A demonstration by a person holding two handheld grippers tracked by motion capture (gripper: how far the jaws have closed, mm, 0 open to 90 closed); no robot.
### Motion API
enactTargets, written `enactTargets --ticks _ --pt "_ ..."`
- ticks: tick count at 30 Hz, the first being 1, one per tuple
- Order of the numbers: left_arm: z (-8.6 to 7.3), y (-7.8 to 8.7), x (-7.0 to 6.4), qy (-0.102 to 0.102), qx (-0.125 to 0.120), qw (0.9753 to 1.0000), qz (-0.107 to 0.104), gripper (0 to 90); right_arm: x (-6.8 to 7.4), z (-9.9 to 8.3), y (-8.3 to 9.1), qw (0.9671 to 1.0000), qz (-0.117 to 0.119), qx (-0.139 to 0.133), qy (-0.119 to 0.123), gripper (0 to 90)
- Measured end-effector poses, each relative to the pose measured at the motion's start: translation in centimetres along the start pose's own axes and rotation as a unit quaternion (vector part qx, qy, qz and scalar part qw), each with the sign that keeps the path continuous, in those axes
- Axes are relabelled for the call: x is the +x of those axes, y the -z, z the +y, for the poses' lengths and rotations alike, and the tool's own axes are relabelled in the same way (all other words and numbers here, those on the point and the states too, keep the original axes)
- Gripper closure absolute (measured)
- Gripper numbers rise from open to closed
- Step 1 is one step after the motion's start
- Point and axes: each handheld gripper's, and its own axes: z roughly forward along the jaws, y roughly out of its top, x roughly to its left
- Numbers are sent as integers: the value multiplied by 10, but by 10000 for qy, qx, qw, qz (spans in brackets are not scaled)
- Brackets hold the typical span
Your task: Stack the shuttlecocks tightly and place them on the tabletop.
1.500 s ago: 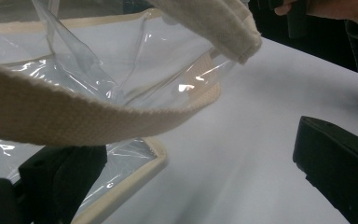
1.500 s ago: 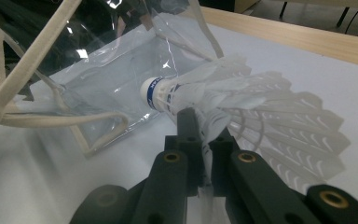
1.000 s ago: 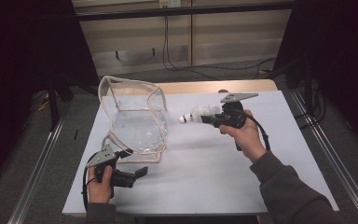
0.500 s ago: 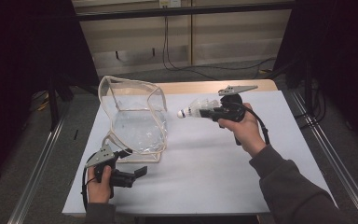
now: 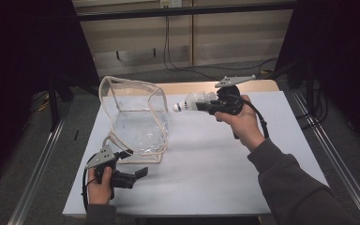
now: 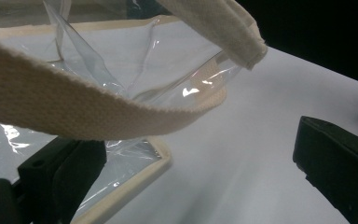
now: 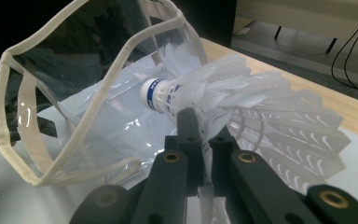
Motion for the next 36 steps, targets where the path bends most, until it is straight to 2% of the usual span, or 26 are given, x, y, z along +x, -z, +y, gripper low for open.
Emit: enactTargets --ticks 18,36 --pt "0 0 0 -39 25 10000 15 27 17 28 -13 9999 67 -36 92 878" --pt "-1 1 0 -34 27 10000 -18 27 35 48 -28 9997 73 -100 211 878"
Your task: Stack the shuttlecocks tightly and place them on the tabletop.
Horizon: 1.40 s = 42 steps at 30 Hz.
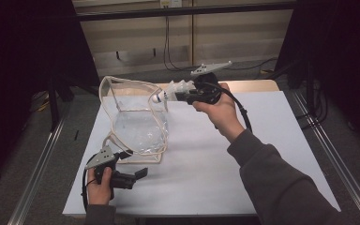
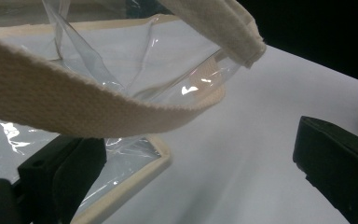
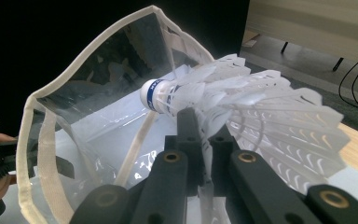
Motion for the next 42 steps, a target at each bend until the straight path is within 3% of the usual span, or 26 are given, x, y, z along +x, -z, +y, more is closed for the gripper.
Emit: enactTargets --ticks 6,10,33,34,42 --pt "0 0 1 0 -4 10000 -73 27 5 6 -4 10000 18 13 28 878" --pt "0 0 0 -3 7 10000 11 27 8 10 -7 10000 22 14 75 878" --pt "-1 -1 0 -9 0 10000 15 27 27 24 -34 9999 -8 70 152 878" --pt "-1 0 1 -13 13 10000 -79 27 28 24 -35 9998 8 87 154 878" --pt "-1 -1 1 -5 29 10000 -90 27 31 27 -43 9997 -12 107 207 878"
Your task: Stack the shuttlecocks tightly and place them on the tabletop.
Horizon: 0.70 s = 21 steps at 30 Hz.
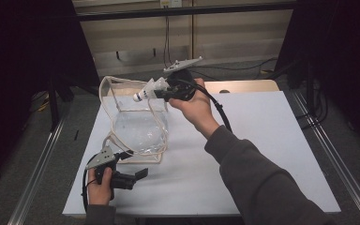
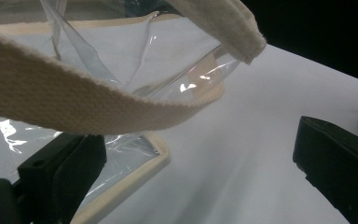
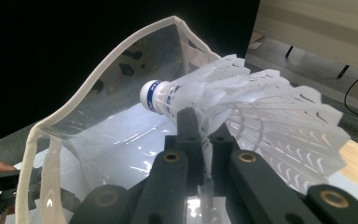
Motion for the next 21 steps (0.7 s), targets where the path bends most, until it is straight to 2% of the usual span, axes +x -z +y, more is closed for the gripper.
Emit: enactTargets --ticks 13,21 --pt "0 0 0 2 13 10000 -4 27 6 3 -12 10000 -31 48 24 878" --pt "0 0 0 7 -9 10000 -8 27 11 7 -20 9998 -73 106 119 877"
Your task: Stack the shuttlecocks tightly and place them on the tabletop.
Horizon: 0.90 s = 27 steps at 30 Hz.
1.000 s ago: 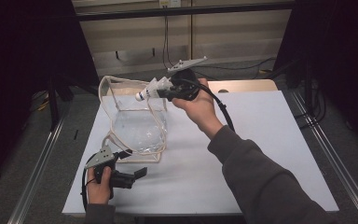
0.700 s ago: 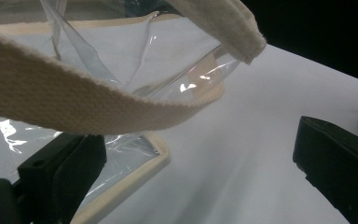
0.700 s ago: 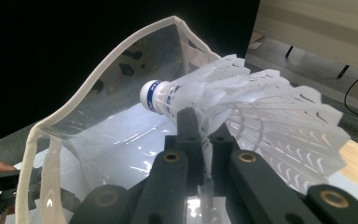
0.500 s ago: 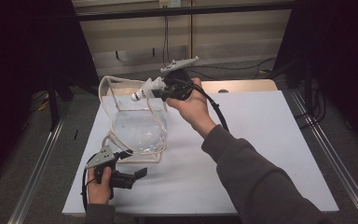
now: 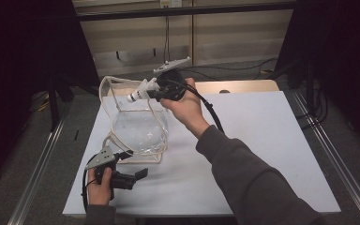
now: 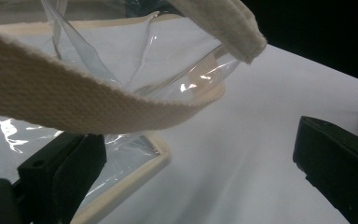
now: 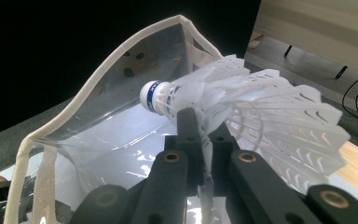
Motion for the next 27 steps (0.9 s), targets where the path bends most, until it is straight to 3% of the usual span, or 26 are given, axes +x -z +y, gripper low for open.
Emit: enactTargets --ticks 13,14,19,21,26,27 --pt "0 0 0 21 -19 10000 -5 27 8 0 -11 9999 71 57 61 877" --pt "0 0 -1 26 -19 10000 72 27 9 0 -11 9999 63 66 57 877" --pt "-1 0 1 -5 8 10000 0 27 9 0 -13 9999 45 66 60 877" --pt "-1 0 0 -1 20 10000 85 27 10 0 -14 9999 61 71 58 877" --pt "-2 0 1 12 22 10000 -4 27 11 0 -16 9999 84 82 72 877" --pt "-2 0 0 20 29 10000 88 27 11 1 -17 9999 76 88 68 877"
